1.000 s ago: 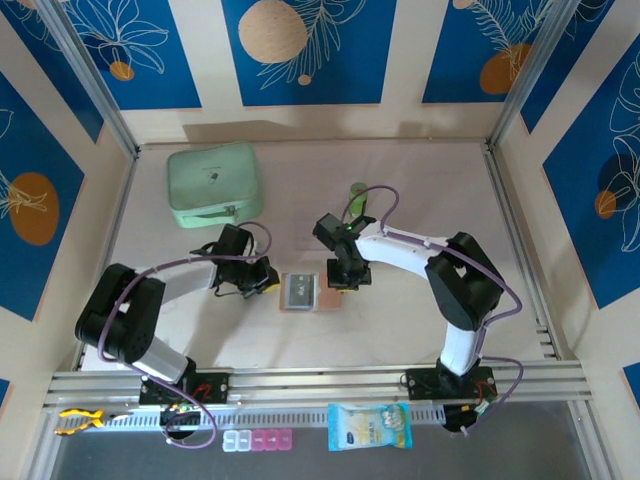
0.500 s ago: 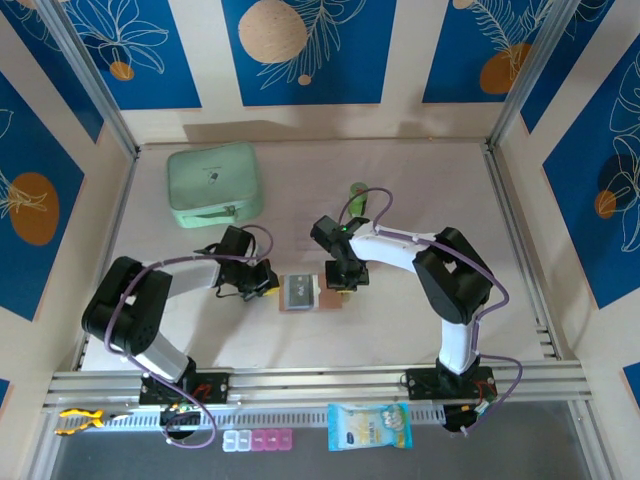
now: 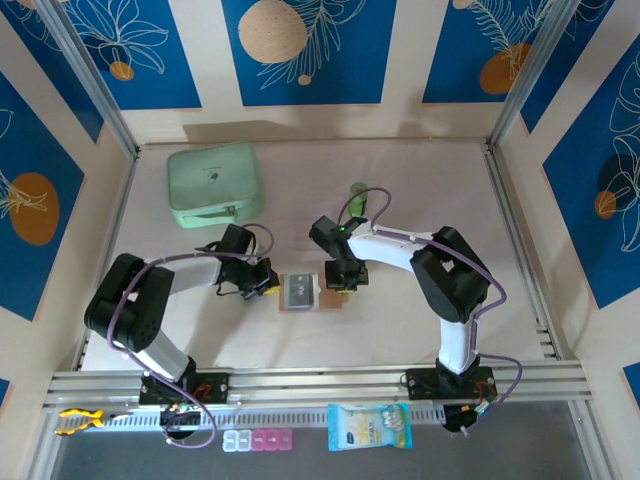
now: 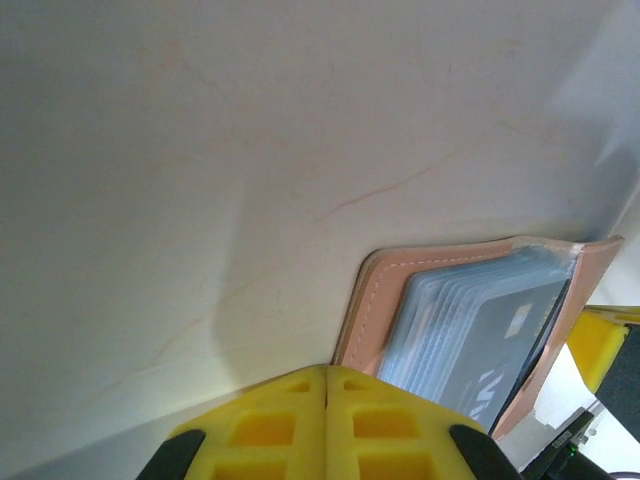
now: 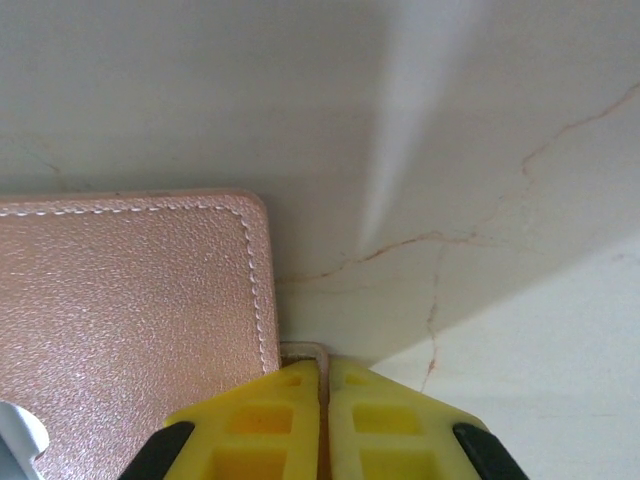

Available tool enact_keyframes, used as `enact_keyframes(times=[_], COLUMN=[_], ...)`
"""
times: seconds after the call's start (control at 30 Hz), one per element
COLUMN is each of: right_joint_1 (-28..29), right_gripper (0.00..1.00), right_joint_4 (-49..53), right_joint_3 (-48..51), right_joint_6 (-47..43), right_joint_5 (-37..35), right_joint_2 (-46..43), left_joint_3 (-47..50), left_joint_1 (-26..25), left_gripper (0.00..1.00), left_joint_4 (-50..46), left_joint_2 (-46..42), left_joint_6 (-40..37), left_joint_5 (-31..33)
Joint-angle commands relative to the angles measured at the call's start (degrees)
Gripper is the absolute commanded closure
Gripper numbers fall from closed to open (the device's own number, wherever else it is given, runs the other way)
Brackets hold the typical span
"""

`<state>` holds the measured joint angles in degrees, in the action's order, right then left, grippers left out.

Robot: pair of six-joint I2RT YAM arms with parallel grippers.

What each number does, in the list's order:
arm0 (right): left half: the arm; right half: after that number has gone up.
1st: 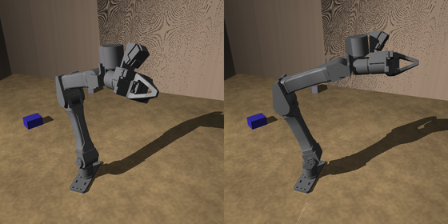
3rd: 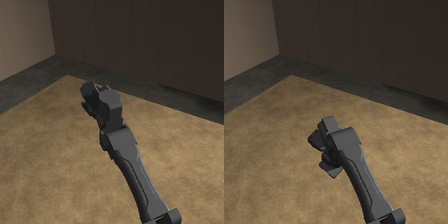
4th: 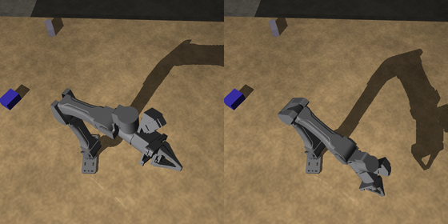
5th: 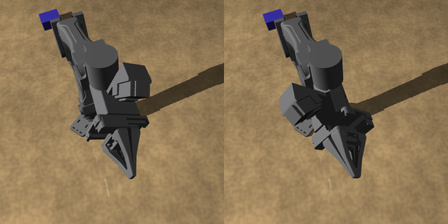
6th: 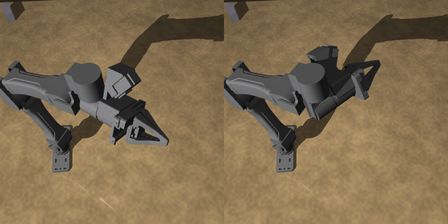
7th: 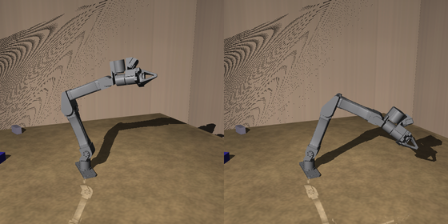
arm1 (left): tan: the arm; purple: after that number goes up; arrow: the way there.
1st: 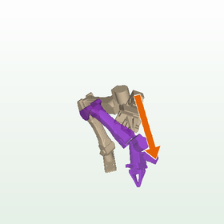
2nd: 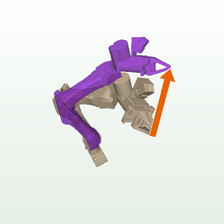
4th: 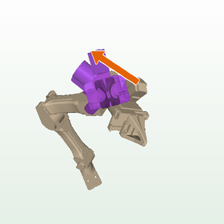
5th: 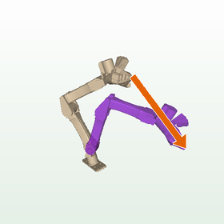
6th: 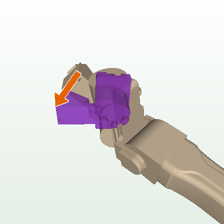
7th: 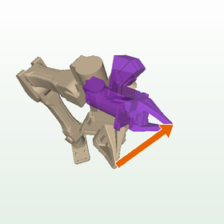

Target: Take the credit cards out of the card holder

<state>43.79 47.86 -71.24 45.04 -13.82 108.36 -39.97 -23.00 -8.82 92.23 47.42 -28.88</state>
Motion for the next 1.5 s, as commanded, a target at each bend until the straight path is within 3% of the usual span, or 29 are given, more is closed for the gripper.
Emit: enact_keyframes(times=[0.0,0.27,0.47,0.73,1.17,1.47], right_joint_1=[-0.4,-1.5,-3.0,-4.1,-3.1,-2.2], right_gripper=[0.87,0.69,0.66,0.64,0.45,0.45], right_joint_4=[-2.0,0.0,0.7,0.2,-0.4,3.6], right_joint_3=[0.7,2.3,4.3,5.8,6.8,4.1], right_joint_6=[1.3,1.9,1.9,1.1,0.8,1.2], right_joint_5=[-1.5,-1.0,-1.0,-1.5,-3.6,-5.1], right_joint_2=[-0.4,-6.7,-10.4,-8.7,-2.6,-7.3], left_joint_3=[-1.2,-0.6,-0.8,-0.9,-0.9,-1.8], left_joint_1=[0.5,0.5,0.5,0.5,0.4,0.4], left_gripper=[0.94,0.94,0.94,0.93,0.93,0.94], left_joint_4=[-1.5,-2.3,-3.4,-3.8,-4.9,-6.3], left_joint_2=[1.1,-1.8,-2.7,-2.9,-3.8,-4.9], left_joint_6=[-1.9,-1.0,-1.3,-1.3,-1.3,-1.9], left_joint_5=[2.1,1.6,1.8,1.5,1.6,1.3])
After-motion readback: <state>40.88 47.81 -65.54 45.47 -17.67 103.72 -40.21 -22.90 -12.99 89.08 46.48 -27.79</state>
